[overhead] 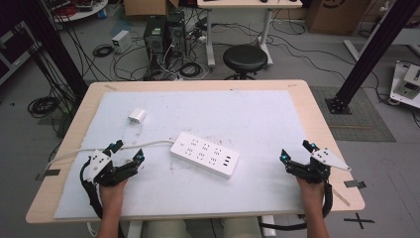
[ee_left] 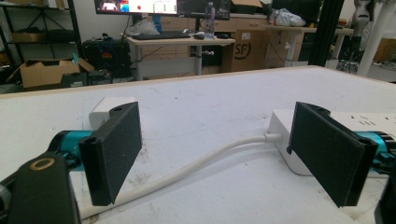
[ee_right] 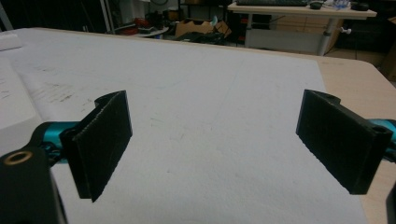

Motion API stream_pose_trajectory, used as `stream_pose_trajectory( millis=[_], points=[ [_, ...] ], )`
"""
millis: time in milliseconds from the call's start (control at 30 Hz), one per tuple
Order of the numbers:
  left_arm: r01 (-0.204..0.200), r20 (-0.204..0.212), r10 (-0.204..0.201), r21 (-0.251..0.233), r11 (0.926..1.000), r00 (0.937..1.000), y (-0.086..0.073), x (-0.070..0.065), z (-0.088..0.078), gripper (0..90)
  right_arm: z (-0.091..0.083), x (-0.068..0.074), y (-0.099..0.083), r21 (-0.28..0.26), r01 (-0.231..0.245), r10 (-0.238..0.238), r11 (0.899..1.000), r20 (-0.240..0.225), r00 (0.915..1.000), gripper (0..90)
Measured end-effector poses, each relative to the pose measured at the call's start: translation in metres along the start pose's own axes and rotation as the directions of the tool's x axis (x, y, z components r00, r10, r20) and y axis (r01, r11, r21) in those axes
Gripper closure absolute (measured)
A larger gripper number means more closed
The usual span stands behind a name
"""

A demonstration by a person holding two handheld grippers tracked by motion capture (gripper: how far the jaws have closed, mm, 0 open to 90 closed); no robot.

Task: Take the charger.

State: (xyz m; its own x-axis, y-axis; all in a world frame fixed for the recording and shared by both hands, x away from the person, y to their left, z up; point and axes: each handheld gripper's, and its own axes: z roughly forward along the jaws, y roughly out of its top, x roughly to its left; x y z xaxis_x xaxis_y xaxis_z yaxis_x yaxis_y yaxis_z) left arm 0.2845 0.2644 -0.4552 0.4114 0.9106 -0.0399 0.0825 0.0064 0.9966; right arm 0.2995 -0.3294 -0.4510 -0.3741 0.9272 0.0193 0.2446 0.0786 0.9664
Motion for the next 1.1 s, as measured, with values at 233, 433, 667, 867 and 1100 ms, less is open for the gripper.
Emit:
stream_pose_trajectory(
  millis=[233,433,667,867,1100],
  points=[
    [0.0,-0.003,0.0,-0.001,1.0,1.0,0.0,0.0,0.001,17.1,-0.001,0.0,0.0,0.0,-0.004,0.004,1.0,0.0,1.0,10.7],
    [-0.002,-0.004,0.002,0.004,1.0,1.0,0.0,0.0,0.001,17.2,-0.001,0.0,0.0,-0.005,0.002,-0.002,1.0,-0.001,1.0,10.7],
    [0.018,-0.007,-0.017,0.018,0.9997,0.9998,0.001,0.002,0.002,17.2,-0.001,0.0,0.0,-0.009,-0.002,0.002,1.0,-0.001,1.0,10.8],
    [0.061,0.002,-0.061,0.034,0.9976,0.9981,0.012,0.009,0.005,17.2,0.0,0.0,0.0,-0.008,0.006,-0.006,1.0,-0.004,1.0,10.8],
    [-0.029,0.008,0.029,0.017,0.9994,0.9995,0.076,0.013,0.013,17.3,-0.001,0.0,-0.001,-0.013,0.009,-0.009,1.0,-0.007,0.9999,10.7]
  ],
)
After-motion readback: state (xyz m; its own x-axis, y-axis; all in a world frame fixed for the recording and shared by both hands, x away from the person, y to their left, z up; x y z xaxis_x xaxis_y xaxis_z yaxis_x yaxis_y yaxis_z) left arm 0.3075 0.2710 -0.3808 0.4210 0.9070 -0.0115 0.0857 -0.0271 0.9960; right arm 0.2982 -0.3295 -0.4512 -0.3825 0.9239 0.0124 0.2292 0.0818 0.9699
